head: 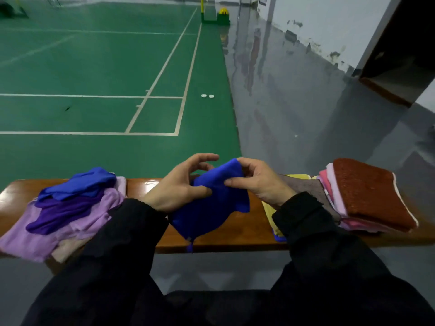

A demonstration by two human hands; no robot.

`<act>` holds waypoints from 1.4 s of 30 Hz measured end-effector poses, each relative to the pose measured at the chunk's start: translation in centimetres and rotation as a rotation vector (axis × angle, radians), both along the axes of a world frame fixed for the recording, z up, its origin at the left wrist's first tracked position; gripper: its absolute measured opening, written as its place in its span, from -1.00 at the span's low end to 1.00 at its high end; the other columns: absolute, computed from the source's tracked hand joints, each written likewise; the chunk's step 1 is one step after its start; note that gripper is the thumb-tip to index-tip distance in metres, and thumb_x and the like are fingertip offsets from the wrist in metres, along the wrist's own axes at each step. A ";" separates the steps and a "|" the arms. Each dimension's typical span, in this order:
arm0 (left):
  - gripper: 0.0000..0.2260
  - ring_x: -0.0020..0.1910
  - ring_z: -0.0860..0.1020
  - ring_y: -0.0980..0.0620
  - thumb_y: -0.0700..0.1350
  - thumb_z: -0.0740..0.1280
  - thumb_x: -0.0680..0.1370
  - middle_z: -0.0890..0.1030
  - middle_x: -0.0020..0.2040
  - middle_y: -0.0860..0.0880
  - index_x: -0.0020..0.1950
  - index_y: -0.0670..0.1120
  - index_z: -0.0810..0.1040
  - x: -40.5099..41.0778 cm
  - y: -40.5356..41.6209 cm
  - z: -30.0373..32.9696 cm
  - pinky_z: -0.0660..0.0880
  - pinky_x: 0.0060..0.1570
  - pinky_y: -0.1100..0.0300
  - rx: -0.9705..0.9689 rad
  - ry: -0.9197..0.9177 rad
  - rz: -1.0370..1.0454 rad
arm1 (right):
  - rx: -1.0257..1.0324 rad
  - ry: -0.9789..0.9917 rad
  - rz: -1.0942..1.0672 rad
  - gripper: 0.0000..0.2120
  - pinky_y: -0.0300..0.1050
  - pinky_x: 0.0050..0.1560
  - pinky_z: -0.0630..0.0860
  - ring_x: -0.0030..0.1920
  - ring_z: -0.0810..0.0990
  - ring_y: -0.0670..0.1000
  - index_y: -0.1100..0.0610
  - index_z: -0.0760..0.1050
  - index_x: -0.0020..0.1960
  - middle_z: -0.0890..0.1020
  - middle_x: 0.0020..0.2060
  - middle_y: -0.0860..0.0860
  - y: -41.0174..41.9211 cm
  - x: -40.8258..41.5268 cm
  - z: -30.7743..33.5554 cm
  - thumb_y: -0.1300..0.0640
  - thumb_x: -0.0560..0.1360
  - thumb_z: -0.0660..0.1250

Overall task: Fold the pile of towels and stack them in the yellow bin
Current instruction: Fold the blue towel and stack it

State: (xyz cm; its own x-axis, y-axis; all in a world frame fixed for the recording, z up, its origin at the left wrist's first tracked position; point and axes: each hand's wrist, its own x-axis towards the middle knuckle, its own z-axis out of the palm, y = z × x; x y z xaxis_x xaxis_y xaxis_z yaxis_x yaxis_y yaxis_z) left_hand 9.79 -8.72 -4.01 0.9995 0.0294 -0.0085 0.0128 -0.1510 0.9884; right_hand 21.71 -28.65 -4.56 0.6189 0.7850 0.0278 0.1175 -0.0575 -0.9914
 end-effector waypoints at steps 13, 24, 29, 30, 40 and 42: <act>-0.80 -0.13 0.63 -0.21 -0.02 0.39 0.55 0.67 -0.11 -0.25 0.00 -0.15 0.65 3.4 -4.0 2.1 0.57 -0.09 -0.17 0.232 -0.170 0.143 | -0.072 -0.059 -0.248 -0.86 -0.21 -0.22 0.58 -0.15 0.67 -0.06 0.23 0.57 0.12 0.67 -0.14 0.07 -8.8 2.7 6.3 0.32 0.57 0.39; -0.73 -0.07 0.65 0.00 -0.05 0.24 0.54 0.71 -0.07 0.02 0.14 0.00 0.67 13.1 -11.4 6.8 0.61 0.00 0.00 0.392 -0.371 0.217 | -0.200 -0.542 -0.681 -0.77 -0.25 -0.08 0.53 -0.13 0.62 -0.07 -0.01 0.64 -0.06 0.68 -0.19 -0.05 -15.4 10.3 9.0 0.32 0.53 0.39; -0.71 -0.07 0.65 -0.05 -0.15 0.26 0.57 0.72 0.00 -0.04 0.23 0.02 0.65 11.8 -14.1 0.1 0.57 -0.06 0.07 0.612 -0.350 0.135 | -0.517 -0.699 -0.662 -0.77 -0.04 0.21 0.48 0.06 0.64 -0.02 -0.03 0.65 -0.03 0.70 -0.11 -0.04 -19.1 8.1 3.5 0.28 0.44 0.39; -0.67 0.06 0.66 -0.12 -0.13 0.24 0.54 0.71 0.10 -0.06 0.24 0.02 0.64 11.0 -14.6 -2.4 0.58 0.04 0.03 0.676 -0.321 0.079 | -0.723 -0.832 -0.589 -0.76 0.09 0.41 0.34 0.25 0.58 0.05 -0.04 0.66 0.03 0.71 0.01 -0.03 -19.8 7.5 1.4 0.23 0.44 0.40; -0.39 0.59 0.21 0.04 0.08 0.15 0.45 0.38 0.55 0.06 0.51 0.01 0.41 7.3 -17.6 -11.4 0.04 0.58 -0.09 1.069 -0.393 -0.167 | -0.995 -1.241 -0.313 -0.54 0.18 0.56 0.09 0.30 0.58 0.06 0.00 0.69 0.08 0.72 0.06 -0.05 -19.9 3.4 -6.0 0.03 0.40 0.07; -0.47 0.54 0.31 0.09 0.15 0.16 0.51 0.48 0.47 0.08 0.44 0.03 0.50 7.5 -17.7 -11.0 0.09 0.57 -0.09 1.001 -0.392 -0.183 | -0.949 -1.205 -0.365 -0.60 0.09 0.53 0.09 0.10 0.65 0.01 -0.02 0.69 -0.01 0.72 -0.08 -0.09 -18.8 3.1 -6.0 -0.02 0.40 0.10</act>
State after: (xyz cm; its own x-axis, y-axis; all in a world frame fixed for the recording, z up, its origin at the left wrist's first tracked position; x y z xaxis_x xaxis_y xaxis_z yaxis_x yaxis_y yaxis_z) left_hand 17.26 -26.43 -14.99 0.9176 -0.3036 0.2564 -0.3806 -0.8570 0.3473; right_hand 24.80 -47.44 -10.60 0.7493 0.6217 0.2283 0.6211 -0.7792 0.0835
